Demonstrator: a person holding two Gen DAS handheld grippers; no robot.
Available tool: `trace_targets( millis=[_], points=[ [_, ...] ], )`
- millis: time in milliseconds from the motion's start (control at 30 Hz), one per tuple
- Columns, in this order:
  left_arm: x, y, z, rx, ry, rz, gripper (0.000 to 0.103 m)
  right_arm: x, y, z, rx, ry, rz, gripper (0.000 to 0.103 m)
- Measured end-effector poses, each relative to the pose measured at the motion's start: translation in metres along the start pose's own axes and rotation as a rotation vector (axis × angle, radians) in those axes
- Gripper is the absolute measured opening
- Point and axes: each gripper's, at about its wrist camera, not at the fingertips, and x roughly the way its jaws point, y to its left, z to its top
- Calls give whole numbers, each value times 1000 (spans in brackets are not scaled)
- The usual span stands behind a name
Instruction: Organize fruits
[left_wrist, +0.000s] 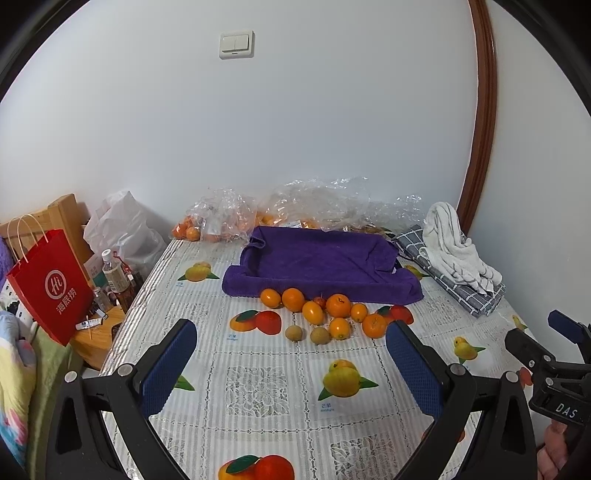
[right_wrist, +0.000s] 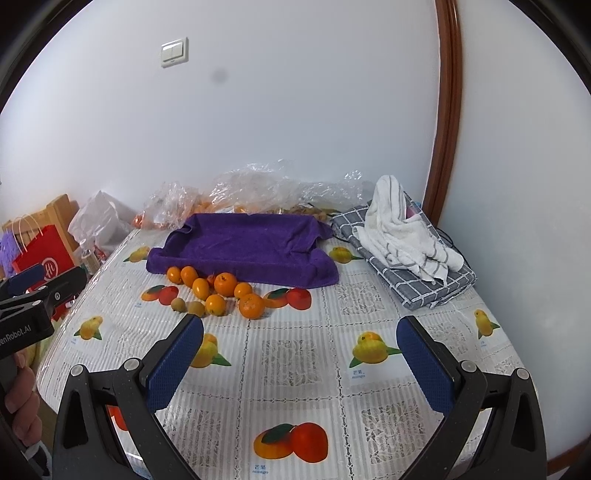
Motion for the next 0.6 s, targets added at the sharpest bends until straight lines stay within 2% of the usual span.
trace_targets(
  millis=[433,600],
  points=[
    [25,8,-2,2,23,11,103,24,14,3,-21,12,-44,103],
    [39,14,-5,-3,41,-6,103,39,17,2,-29,-3,-29,103]
  ],
)
